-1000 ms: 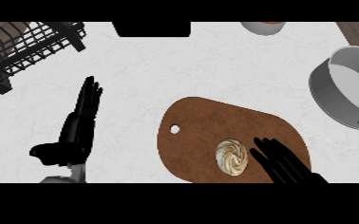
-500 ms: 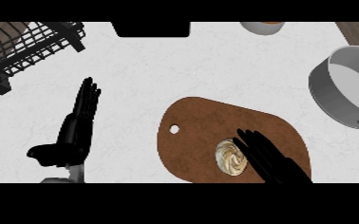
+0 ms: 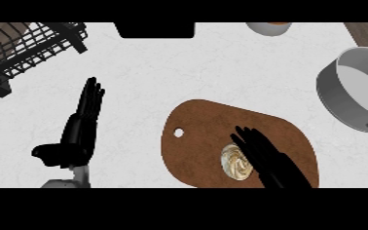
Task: Pick the cupcake from the cutting board and place it in the pot
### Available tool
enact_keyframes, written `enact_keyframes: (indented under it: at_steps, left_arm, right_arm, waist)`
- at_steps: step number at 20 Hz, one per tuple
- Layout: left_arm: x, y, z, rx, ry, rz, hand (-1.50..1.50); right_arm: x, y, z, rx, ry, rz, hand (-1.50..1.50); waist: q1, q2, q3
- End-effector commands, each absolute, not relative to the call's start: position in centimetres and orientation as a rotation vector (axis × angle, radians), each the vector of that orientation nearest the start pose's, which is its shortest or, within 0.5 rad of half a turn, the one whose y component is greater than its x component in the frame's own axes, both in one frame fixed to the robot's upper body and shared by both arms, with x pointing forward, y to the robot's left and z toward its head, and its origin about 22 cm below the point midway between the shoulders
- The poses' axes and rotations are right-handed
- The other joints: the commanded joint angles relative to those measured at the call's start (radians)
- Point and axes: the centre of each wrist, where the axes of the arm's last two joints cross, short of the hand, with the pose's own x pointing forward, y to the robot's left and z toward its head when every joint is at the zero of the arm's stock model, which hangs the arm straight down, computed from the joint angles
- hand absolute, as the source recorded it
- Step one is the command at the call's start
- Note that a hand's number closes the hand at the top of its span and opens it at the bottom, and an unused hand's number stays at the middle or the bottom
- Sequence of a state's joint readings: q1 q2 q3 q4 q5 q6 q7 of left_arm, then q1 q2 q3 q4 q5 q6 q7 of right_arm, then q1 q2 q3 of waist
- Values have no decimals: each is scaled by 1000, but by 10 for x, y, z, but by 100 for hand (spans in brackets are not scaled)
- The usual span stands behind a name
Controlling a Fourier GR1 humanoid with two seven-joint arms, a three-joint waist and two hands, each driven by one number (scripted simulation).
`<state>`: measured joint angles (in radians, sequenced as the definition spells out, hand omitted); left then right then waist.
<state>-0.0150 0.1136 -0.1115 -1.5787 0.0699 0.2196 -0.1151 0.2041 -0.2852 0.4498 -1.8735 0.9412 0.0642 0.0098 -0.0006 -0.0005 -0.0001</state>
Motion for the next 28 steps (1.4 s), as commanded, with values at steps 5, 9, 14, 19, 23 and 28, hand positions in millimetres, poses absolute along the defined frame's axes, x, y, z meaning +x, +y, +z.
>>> enact_keyframes:
  at_steps: [5, 9, 14, 19, 23, 28]
  left_arm:
    - [252, 230, 4, 127, -1702, 42, 0]
    - [233, 218, 14, 111, -1701, 26, 0]
    - [245, 216, -3, 116, -1697, 28, 0]
    - [247, 230, -2, 111, -1678, 47, 0]
    - [245, 226, 11, 89, -1713, 14, 0]
    - [241, 212, 10, 80, -1711, 17, 0]
  right_arm:
    - [187, -194, 17, -654, -1706, 1230, 150]
    - [170, -171, 6, -675, -1762, 1183, 150]
    - [192, -181, 14, -689, -1800, 1199, 150]
    - [174, -188, 31, -792, -1895, 1104, 150]
    - [227, -174, 24, -962, -1400, 1015, 150]
    - [276, -145, 53, -1139, -1194, 870, 150]
  waist:
    - [-2, 1, 0]
    - [0, -1, 0]
    - [0, 0, 0]
    - [-5, 0, 0]
    - [20, 5, -2]
    - [36, 5, -1]
